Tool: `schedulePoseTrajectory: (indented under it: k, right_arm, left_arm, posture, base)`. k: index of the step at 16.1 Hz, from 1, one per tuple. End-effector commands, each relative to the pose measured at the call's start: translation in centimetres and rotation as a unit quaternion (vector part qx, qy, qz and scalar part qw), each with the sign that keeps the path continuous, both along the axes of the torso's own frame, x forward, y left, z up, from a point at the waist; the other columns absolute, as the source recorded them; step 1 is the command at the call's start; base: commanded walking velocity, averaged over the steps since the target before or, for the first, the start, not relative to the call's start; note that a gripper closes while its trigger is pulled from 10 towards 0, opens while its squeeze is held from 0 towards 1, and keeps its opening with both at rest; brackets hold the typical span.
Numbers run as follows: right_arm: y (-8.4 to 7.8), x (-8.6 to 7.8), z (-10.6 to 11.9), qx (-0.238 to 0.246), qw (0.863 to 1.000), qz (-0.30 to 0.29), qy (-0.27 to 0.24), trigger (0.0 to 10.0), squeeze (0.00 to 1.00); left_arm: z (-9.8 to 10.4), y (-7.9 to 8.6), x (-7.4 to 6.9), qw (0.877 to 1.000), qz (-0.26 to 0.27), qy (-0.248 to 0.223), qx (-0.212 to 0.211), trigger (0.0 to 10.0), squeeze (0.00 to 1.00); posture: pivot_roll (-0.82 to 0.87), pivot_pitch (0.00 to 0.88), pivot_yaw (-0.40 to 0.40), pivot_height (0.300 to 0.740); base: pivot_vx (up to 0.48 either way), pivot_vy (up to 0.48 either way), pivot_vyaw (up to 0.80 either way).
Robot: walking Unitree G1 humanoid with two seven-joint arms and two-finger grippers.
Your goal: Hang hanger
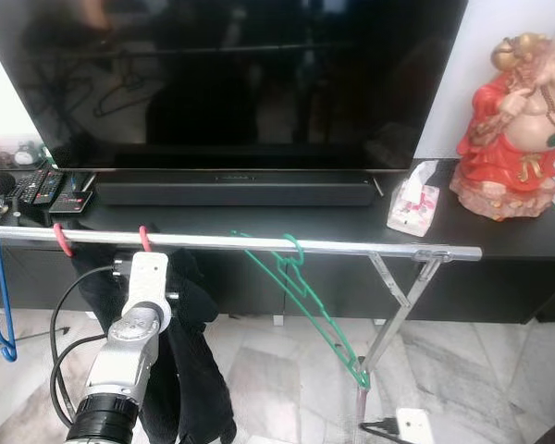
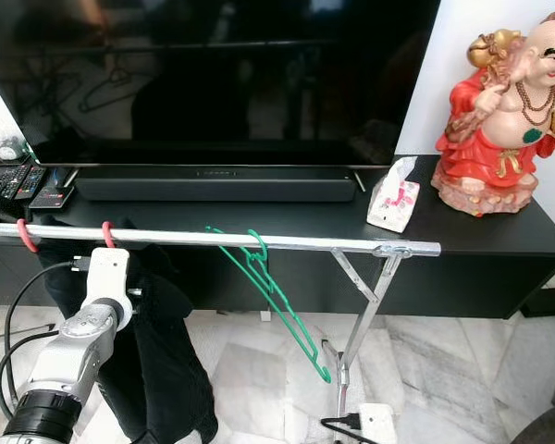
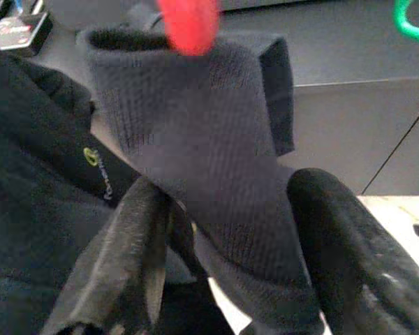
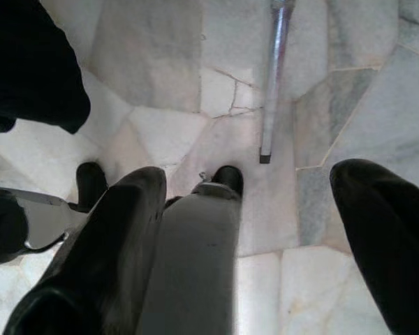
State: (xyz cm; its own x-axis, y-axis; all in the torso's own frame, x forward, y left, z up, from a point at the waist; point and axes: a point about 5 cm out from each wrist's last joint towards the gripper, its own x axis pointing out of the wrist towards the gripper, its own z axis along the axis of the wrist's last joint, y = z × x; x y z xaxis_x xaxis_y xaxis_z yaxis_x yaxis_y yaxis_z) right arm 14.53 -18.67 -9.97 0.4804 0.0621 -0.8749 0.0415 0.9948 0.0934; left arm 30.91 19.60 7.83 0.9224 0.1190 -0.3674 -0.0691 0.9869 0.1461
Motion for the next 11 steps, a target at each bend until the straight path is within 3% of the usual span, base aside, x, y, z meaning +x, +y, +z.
schedulePoseTrajectory:
  k: [1,8,11]
  right_arm:
    - [1.0,-0.5,-0.3,0.002,1.0,0.004,0.006,10.0,0.0]
    - [5.2,0.0,-0.4,0.013,1.0,0.014,0.009,10.0,0.0]
    - [5.5,0.2,-0.3,0.013,1.0,0.015,0.007,10.0,0.0]
  left_arm:
    - [-0.2,0.0,0.0,1.0,-0.007,0.001,0.008,0.0,0.0]
    - [0.1,-0.3,0.1,1.0,-0.023,-0.014,0.007,0.0,0.0]
    - [0.3,-0.3,0.1,0.999,-0.028,-0.02,0.013,0.0,0.0]
  posture:
    - [-0.06,0.0,-0.009,0.74]
    - [-0.06,0.0,-0.013,0.74]
    - [-0.06,0.0,-0.014,0.74]
  base:
    - [0.0,0.0,0.0]
    - [0.0,0.0,0.0]
    - [0.0,0.0,0.0]
